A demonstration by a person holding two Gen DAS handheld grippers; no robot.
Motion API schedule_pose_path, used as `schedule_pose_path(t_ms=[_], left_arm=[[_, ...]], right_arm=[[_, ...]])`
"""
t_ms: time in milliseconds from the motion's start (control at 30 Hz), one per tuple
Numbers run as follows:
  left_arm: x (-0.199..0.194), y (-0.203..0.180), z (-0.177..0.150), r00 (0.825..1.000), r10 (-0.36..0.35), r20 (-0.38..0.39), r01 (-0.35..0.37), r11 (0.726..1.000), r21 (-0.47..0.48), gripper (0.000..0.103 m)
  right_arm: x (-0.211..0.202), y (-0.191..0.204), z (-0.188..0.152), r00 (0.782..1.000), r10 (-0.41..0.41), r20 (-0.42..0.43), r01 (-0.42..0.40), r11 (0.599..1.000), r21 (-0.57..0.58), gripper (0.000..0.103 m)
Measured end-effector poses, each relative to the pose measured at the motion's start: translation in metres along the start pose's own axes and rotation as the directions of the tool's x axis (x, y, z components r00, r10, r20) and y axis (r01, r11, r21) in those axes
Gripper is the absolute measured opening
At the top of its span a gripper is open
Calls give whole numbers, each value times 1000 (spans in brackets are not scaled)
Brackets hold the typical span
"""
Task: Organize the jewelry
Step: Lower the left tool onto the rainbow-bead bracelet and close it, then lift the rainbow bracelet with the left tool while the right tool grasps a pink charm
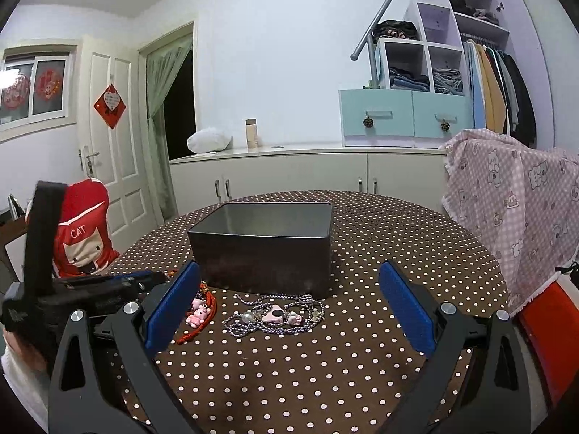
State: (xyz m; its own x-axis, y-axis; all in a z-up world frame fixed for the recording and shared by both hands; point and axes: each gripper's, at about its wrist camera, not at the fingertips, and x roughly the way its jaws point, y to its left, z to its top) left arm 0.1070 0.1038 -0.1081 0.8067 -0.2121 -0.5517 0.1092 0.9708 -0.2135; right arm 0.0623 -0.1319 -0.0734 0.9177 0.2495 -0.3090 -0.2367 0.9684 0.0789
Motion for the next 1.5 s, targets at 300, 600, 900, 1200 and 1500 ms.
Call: schedule_pose_path(t_ms=[300, 600, 900, 1200, 1500], left_arm=[[-43, 3, 15, 991, -41, 129, 41, 999, -3, 16], [-71, 4, 24, 976, -57, 212, 55, 998, 15, 16], [-67, 23, 22, 979, -90, 185, 99, 994, -38, 16], [-67, -5, 46, 949, -241, 201, 242, 970, 19, 16], [-50, -42, 50, 934, -322, 156, 321, 947, 31, 16]], right_arm=[[5, 7, 2, 993, 112, -28, -109, 991, 78, 95], [6, 30, 10, 979, 199, -42, -197, 979, 53, 94], [17, 69, 5, 947, 293, -130, -297, 955, -9, 62], [6, 52, 10, 964, 247, -97, -245, 969, 29, 58], [1, 27, 1, 962, 258, -94, -253, 966, 54, 43]])
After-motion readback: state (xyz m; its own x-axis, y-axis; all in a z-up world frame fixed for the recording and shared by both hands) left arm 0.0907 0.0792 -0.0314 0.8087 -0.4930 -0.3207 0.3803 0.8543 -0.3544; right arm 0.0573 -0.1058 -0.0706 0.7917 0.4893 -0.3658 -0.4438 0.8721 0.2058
